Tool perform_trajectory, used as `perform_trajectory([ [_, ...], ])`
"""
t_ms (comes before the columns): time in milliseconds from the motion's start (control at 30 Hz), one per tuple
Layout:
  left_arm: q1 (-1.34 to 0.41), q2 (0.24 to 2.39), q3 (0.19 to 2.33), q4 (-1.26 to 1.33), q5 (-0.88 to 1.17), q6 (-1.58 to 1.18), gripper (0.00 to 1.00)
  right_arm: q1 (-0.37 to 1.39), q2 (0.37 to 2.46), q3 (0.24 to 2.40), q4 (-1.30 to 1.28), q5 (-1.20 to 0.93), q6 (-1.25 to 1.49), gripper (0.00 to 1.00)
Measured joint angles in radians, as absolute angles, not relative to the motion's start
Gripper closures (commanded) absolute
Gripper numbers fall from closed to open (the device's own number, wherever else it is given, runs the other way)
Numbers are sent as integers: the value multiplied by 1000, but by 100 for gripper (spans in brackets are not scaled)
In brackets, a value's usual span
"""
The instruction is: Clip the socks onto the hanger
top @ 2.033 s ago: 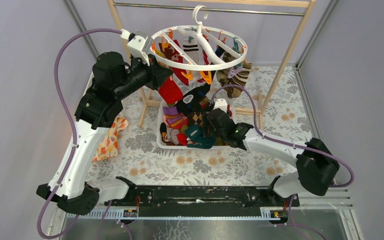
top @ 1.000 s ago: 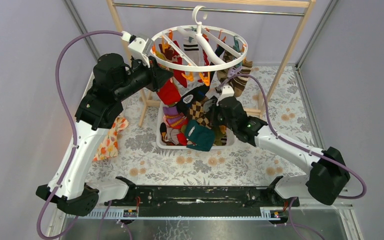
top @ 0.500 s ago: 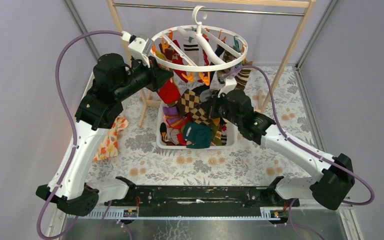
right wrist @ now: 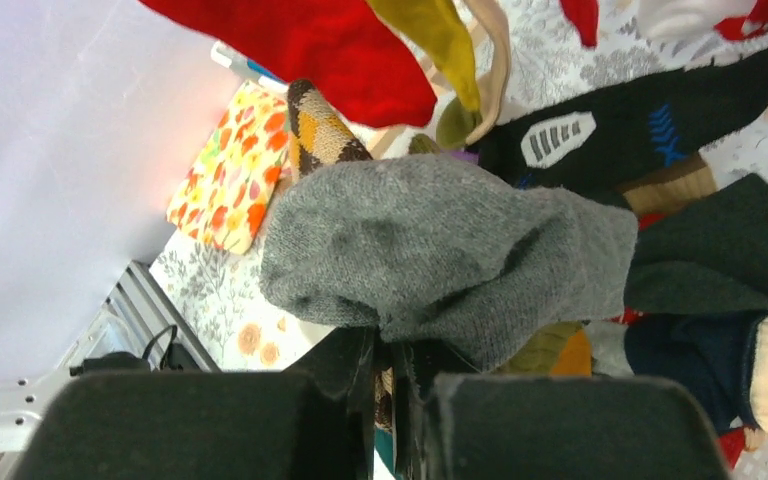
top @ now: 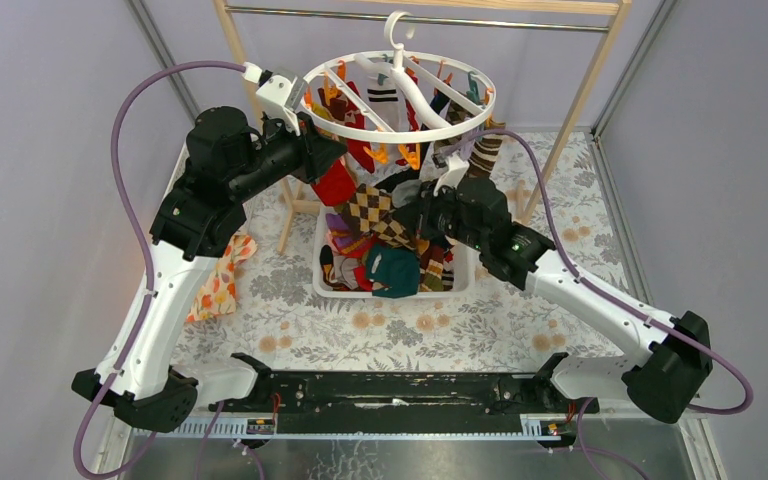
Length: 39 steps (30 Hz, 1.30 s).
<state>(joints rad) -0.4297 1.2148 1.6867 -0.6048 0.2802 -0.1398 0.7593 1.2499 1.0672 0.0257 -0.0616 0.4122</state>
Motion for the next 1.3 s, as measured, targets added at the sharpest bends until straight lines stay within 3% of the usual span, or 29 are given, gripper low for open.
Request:
perform_trajectory([
  [67,-430,1215,1687,-605,281,-140,100,759,1251,1054,18,-81,417,86],
  [167,-430,1215,1687,-605,283,-140,100,759,1259,1004,-8,-92,427,70],
  [300,-430,1214,1686,-605,287,-140,100,756,1274,913,-80,-72,418,35],
  [333,-430,1214,1686,-605,287,-140,100,755,1277,900,-103,-62,412,31],
  [600,-430,1214,1686,-605,288,-140,100,752,1241,914,-232,2,237,18],
  [867,-430,1214,1686,-605,289,-140,100,895,1203,1054,-257,-3,-76,20],
  [1100,-424,1214,1686,-605,293,-140,100,1087,1393,1139,-250,57,-379,28],
  [1300,-424,1214,1686,-606,299,-140,100,1134,1559,1166,-254,147,-564,31],
])
